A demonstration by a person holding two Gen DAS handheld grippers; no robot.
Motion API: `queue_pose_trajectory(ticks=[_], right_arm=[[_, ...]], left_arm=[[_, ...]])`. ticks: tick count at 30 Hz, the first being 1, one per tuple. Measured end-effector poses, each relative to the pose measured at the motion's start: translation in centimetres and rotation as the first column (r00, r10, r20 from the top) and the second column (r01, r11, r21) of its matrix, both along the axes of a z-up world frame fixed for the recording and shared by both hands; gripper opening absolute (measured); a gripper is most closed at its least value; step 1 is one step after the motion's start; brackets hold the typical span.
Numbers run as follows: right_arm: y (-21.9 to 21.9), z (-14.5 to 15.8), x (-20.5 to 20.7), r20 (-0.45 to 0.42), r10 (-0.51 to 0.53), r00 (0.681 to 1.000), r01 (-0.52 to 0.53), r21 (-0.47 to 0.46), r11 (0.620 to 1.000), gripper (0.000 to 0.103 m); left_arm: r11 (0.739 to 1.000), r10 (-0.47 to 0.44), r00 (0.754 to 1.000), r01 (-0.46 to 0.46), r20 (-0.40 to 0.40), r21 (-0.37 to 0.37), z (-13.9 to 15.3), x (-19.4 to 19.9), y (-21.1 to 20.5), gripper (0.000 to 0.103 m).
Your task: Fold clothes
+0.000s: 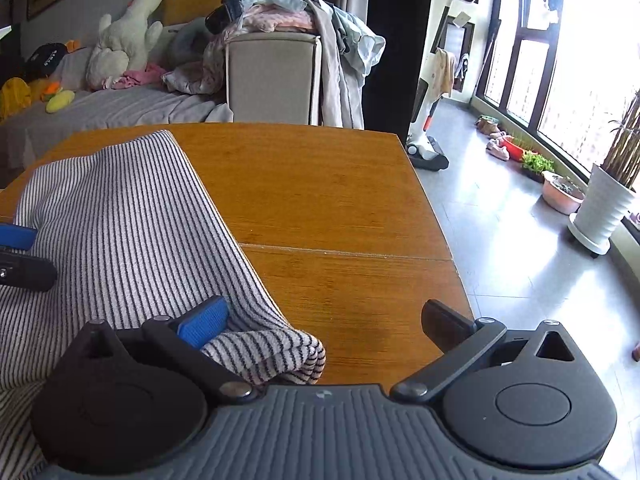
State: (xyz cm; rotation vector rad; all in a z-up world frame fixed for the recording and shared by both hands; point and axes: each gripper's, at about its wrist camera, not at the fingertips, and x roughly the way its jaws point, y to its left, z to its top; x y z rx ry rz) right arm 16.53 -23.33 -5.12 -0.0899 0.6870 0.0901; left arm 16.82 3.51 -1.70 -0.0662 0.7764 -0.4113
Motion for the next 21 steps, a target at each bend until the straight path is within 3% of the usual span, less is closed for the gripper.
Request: queue_pose_trajectory(ticks=[11, 21], right_arm=[[2.0, -0.5, -7.2, -0.026, 0.076, 0.997, -0.072, 0.136, 0.988, 0.103], [1.7, -0.3, -6.7, -0.011, 0.127, 0.992, -0.124, 0.142, 0.982, 0.103]], left_arm=[[1.0, 0.029, 0.999, -0.029, 0.019, 0.005, -0.7, 1.0, 0.8, 0.098], [1.0, 0.026, 0.999, -0.025, 0.035, -0.011, -1.0, 0.4, 1.2, 0.098]])
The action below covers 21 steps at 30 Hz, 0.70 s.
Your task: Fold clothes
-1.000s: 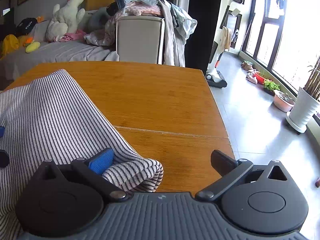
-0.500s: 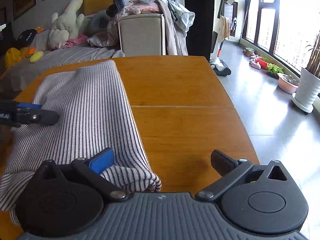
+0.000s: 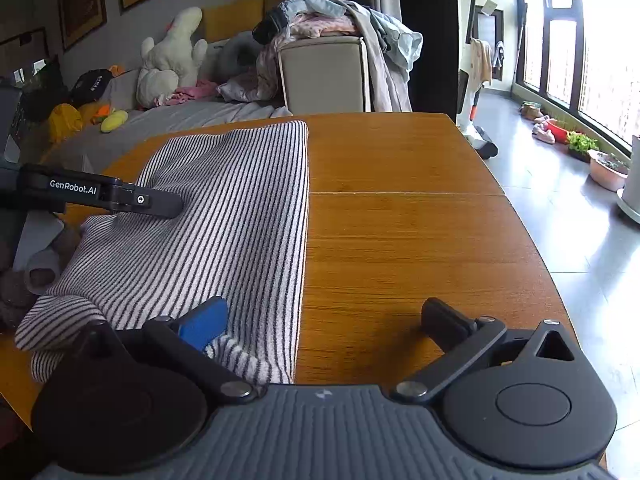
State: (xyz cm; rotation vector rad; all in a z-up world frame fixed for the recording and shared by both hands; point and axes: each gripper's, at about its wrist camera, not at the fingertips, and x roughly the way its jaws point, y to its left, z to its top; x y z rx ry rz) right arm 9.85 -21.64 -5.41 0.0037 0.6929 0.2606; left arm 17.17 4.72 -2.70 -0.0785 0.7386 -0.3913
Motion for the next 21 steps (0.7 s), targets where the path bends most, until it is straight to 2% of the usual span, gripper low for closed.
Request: queue_pose_trajectory(ticks=[3, 5, 7, 9, 12, 14, 16, 17, 18, 19, 20, 21], right_arm=[[-0.4, 0.9, 0.7, -0.053, 0.031, 0.998, -0.031, -0.003, 1.0, 0.103], [-0.3, 2.5, -0.6, 0.016, 0.078, 0.997, -0.078, -0.028, 0.997, 0.103], [1.1, 4.2, -3.1, 0.121, 0.211, 0.97, -0.195, -0.133, 0.972, 0.101], [3.2, 5.0, -5.9, 0.169, 0.394, 0.904, -0.348, -0.246, 0.905, 0.1], [6.9, 4.4, -8.0, 0.11, 0.589, 0.801, -0.525, -0.343, 0.779, 0.093], [9.2, 3.1, -8.6, 0.069, 0.654, 0.753, -0.574, -0.417, 0.705, 0.091], [10.9, 1.8, -8.8, 0.059, 0.683, 0.728, -0.57, -0.503, 0.65, 0.091], [11.3, 1.4, -8.8, 0.069, 0.685, 0.725, -0.552, -0.537, 0.638, 0.09], [11.5, 1.4, -8.5, 0.075, 0.675, 0.734, -0.543, -0.533, 0.649, 0.086], [11.5, 1.7, -7.8, 0.068, 0.654, 0.753, -0.542, -0.499, 0.676, 0.077], [11.4, 2.0, -7.1, 0.059, 0.633, 0.772, -0.54, -0.465, 0.702, 0.073], [11.0, 2.3, -6.1, 0.047, 0.6, 0.799, -0.535, -0.4, 0.744, 0.069]], left_arm=[[1.0, 0.008, 1.0, -0.008, 0.003, 0.001, 0.1, -0.5, 0.1, 0.098], [1.0, 0.022, 1.0, -0.022, 0.013, 0.018, 0.5, -1.2, 0.3, 0.097], [0.997, 0.055, 0.998, -0.056, 0.025, 0.053, 1.0, -2.6, 1.1, 0.097], [0.994, 0.07, 0.997, -0.073, 0.044, 0.076, 1.3, -4.3, 2.5, 0.097], [0.989, 0.099, 0.994, -0.104, 0.052, 0.107, 1.2, -6.7, 4.5, 0.097], [0.988, 0.11, 0.992, -0.116, 0.054, 0.107, 1.4, -8.1, 5.5, 0.097], [0.988, 0.105, 0.992, -0.112, 0.07, 0.105, 2.0, -9.4, 6.1, 0.097], [0.989, 0.096, 0.992, -0.105, 0.083, 0.106, 2.4, -10.1, 6.3, 0.097], [0.99, 0.076, 0.992, -0.087, 0.101, 0.113, 2.9, -10.8, 6.2, 0.097], [0.99, 0.055, 0.991, -0.07, 0.12, 0.12, 3.4, -11.5, 6.1, 0.098], [0.991, 0.034, 0.99, -0.052, 0.138, 0.127, 3.9, -12.2, 6.0, 0.099], [0.99, 0.014, 0.988, -0.035, 0.153, 0.137, 4.3, -12.8, 5.7, 0.099]])
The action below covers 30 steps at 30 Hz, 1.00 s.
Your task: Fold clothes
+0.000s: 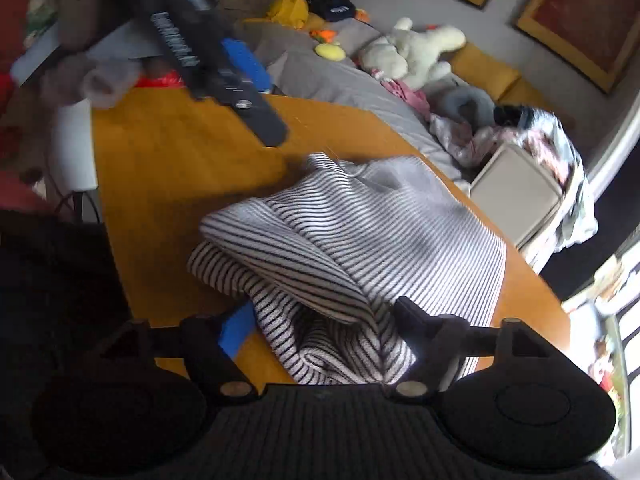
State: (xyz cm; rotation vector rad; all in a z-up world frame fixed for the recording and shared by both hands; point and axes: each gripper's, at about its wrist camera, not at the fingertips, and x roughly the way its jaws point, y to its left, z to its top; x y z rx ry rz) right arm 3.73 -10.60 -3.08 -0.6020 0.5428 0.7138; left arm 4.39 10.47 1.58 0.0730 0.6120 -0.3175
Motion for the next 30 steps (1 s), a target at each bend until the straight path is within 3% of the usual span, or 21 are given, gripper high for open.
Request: queue_pose_trajectory(ticks=[2, 5, 7, 10, 14, 15, 18, 19, 22, 26, 28, 30], right_arm=[[-1.6, 0.9, 2.5, -0.161, -0.088, 0.983, 0.112, 0.146, 0.983, 0.066], [-5.0, 1.2, 5.5, -0.376, -0.145, 0.915, 0.27, 0.304, 0.914, 0.064], [-6.2, 0.9, 6.0, -0.435, -0.146, 0.888, 0.314, 0.344, 0.885, 0.065], [-6.7, 0.8, 6.0, -0.449, -0.144, 0.882, 0.326, 0.36, 0.874, 0.065], [-6.1, 1.1, 5.2, -0.35, -0.132, 0.927, 0.254, 0.33, 0.909, 0.065], [-5.6, 1.3, 4.5, -0.286, -0.124, 0.95, 0.213, 0.304, 0.929, 0.067], [-4.8, 1.4, 1.5, -0.042, -0.087, 0.995, 0.093, 0.188, 0.978, 0.086], [-4.7, 1.3, 0.6, 0.03, -0.07, 0.997, 0.065, 0.143, 0.988, 0.086], [-4.2, -0.1, -0.5, 0.136, -0.053, 0.989, 0.048, 0.045, 0.998, 0.086], [-3.2, -1.6, 0.3, 0.202, -0.073, 0.977, 0.075, 0.002, 0.997, 0.085], [-2.9, -1.1, 0.8, 0.213, -0.082, 0.974, 0.08, 0.019, 0.997, 0.045], [-2.7, -0.5, 1.3, 0.221, -0.089, 0.971, 0.083, 0.035, 0.996, 0.04]], left_arm=[[0.999, -0.034, 0.999, 0.034, 0.018, 0.016, 0.6, -0.7, -0.5, 0.1], [0.994, -0.107, 0.994, 0.106, 0.018, 0.039, 0.4, -1.5, -1.6, 0.102], [0.985, -0.157, 0.988, 0.156, 0.011, 0.067, -0.2, -1.7, -2.6, 0.103], [0.971, -0.21, 0.978, 0.21, -0.008, 0.111, -1.5, -1.4, -4.2, 0.103], [0.947, -0.256, 0.966, 0.257, -0.031, 0.193, -3.6, -0.4, -6.9, 0.103], [0.943, -0.247, 0.969, 0.247, -0.031, 0.223, -4.1, -0.1, -7.8, 0.103], [0.966, -0.165, 0.986, 0.166, -0.018, 0.2, -3.9, 1.4, -7.9, 0.102], [0.972, -0.138, 0.99, 0.139, -0.016, 0.187, -3.8, 1.9, -7.9, 0.102], [0.994, -0.1, 0.993, 0.102, -0.06, 0.031, -2.3, 3.2, -6.0, 0.102], [0.996, -0.086, 0.991, 0.083, -0.103, -0.035, -2.1, 4.3, -5.3, 0.102], [0.996, -0.08, 0.989, 0.073, -0.121, -0.059, -2.4, 4.4, -5.2, 0.102], [0.995, -0.078, 0.989, 0.07, -0.123, -0.071, -2.2, 3.9, -4.7, 0.102]])
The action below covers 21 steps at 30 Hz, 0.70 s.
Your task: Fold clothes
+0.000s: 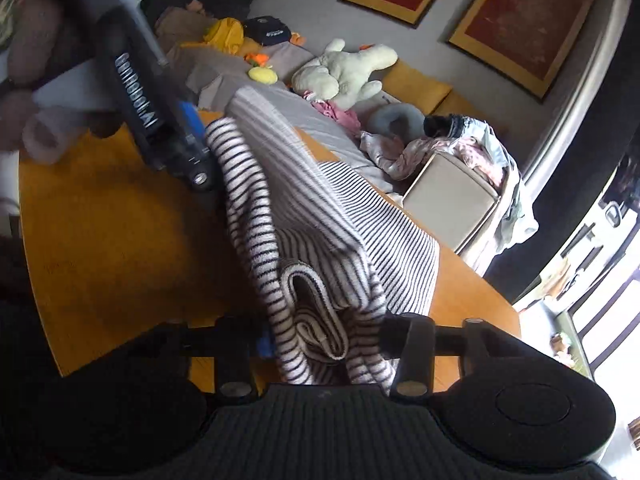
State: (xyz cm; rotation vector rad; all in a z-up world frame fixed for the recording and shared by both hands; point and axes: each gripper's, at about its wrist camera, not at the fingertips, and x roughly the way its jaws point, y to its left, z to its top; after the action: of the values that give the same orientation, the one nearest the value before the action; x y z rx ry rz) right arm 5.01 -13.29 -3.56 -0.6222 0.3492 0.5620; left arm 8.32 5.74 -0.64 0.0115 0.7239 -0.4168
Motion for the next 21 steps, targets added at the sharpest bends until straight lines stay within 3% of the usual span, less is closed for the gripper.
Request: queue_pose_trajectory(ticks=[2, 4, 7, 10, 12, 14, 16, 19, 21], right_arm=[[-0.3, 1.1, 0.3, -0.003, 0.003, 1.0, -0.003, 0.007, 1.0, 0.039], [-0.6, 1.5, 0.3, -0.026, -0.005, 1.0, 0.005, 0.007, 1.0, 0.038], [-0.7, 1.2, -0.8, -0.078, 0.019, 0.997, -0.022, -0.038, 0.999, 0.037], [-0.6, 1.2, -2.5, -0.099, 0.066, 0.993, -0.076, -0.105, 0.992, 0.036], [-0.9, 2.5, -3.4, -0.11, 0.085, 0.99, -0.098, -0.117, 0.988, 0.036], [-1.5, 4.6, -4.1, -0.113, 0.104, 0.988, -0.118, -0.128, 0.985, 0.035], [-2.1, 7.6, -4.8, -0.109, 0.131, 0.985, -0.144, -0.126, 0.981, 0.034], [-2.4, 12.1, -4.3, -0.085, 0.181, 0.98, -0.19, -0.112, 0.975, 0.034], [-2.0, 13.9, -1.5, -0.096, 0.205, 0.974, -0.212, -0.076, 0.974, 0.034]], left_arm=[[1.0, -0.001, 1.0, 0.001, 0.004, -0.017, 0.4, -0.6, 0.7, 0.102], [0.994, -0.017, 1.0, 0.018, 0.015, -0.112, 1.7, -1.3, 2.7, 0.102], [0.982, 0.06, 0.996, -0.047, 0.067, -0.183, 3.7, -1.8, 5.5, 0.102], [0.986, 0.104, 0.988, -0.087, 0.111, -0.143, 4.7, -0.4, 5.7, 0.099], [0.993, 0.067, 0.992, -0.055, 0.106, -0.106, 4.4, 1.3, 4.4, 0.091], [0.999, 0.027, 0.995, -0.024, 0.093, -0.033, 3.1, 2.9, 2.8, 0.075], [0.999, -0.011, 0.998, 0.009, 0.069, 0.038, 1.6, 4.1, 1.3, 0.069], [0.997, -0.074, 0.997, 0.072, 0.033, 0.04, 0.0, 4.2, 1.2, 0.068], [0.993, -0.115, 0.993, 0.114, 0.015, 0.03, -0.7, 4.1, 1.3, 0.071]])
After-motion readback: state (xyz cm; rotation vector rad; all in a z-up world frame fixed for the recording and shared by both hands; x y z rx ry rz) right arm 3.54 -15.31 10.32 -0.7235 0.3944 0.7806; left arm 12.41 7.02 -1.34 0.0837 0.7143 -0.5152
